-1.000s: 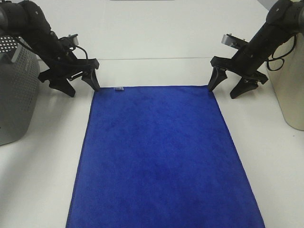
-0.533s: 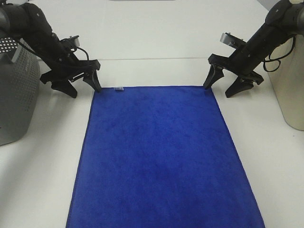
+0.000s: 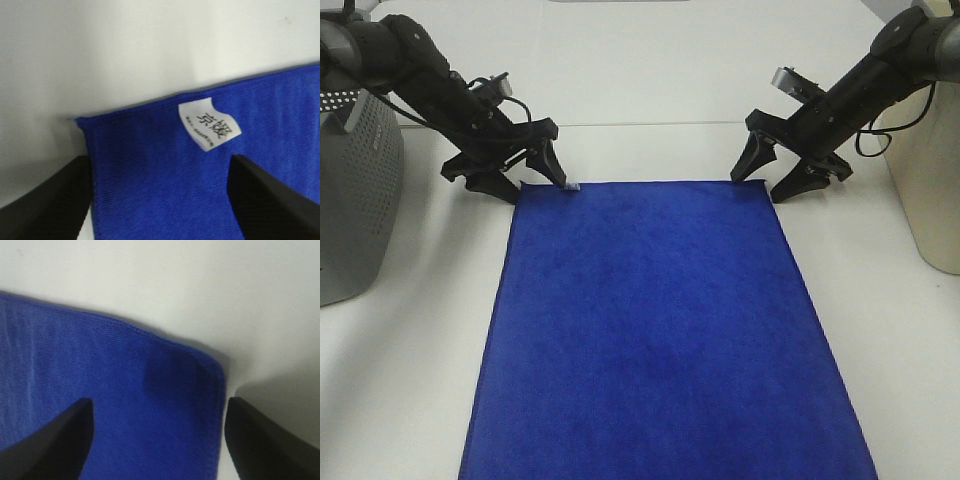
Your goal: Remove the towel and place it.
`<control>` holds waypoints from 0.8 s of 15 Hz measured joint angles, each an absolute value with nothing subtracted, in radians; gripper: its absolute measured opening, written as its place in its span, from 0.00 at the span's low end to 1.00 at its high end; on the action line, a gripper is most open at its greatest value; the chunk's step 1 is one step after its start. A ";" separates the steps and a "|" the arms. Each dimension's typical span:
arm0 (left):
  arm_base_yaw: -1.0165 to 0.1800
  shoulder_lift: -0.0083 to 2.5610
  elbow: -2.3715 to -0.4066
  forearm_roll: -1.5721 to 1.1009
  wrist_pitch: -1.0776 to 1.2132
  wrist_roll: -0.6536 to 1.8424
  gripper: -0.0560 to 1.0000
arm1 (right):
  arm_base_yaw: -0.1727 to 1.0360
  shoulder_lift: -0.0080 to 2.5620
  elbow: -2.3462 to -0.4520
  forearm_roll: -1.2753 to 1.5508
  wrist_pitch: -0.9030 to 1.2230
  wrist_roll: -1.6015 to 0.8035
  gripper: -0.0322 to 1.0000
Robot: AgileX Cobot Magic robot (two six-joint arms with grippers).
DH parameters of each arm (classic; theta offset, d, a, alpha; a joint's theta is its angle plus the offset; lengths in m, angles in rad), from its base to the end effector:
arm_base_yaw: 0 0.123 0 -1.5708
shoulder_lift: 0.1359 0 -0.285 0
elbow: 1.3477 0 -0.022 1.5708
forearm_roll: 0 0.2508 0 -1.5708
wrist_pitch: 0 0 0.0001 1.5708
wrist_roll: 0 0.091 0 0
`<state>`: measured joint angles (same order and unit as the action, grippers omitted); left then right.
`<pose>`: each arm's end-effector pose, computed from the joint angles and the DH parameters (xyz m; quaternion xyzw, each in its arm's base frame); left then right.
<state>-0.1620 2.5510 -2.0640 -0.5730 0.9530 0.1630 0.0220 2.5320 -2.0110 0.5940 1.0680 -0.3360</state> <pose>0.5065 -0.1236 0.0929 0.0184 0.9633 -0.2468 0.1045 0.5012 0.0557 0.0892 -0.0402 0.9639 0.2528 0.0734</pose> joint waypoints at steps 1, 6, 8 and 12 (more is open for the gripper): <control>-0.176 2.556 -2.066 -0.581 0.943 0.164 0.71 | 0.037 2.538 -2.011 0.604 1.064 -0.344 0.72; -0.202 2.566 -2.066 -0.584 0.905 0.163 0.48 | 0.067 2.549 -2.014 0.598 1.053 -0.360 0.47; -0.202 2.573 -2.066 -0.578 0.900 0.172 0.23 | 0.067 2.555 -2.014 0.592 1.050 -0.360 0.30; -0.204 2.577 -2.066 -0.582 0.877 0.224 0.07 | 0.067 2.559 -2.014 0.590 1.031 -0.408 0.04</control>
<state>-0.2040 2.5770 -2.0660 -0.5820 0.8770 0.2240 0.0670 2.5590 -2.0140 0.5900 1.0310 -0.4080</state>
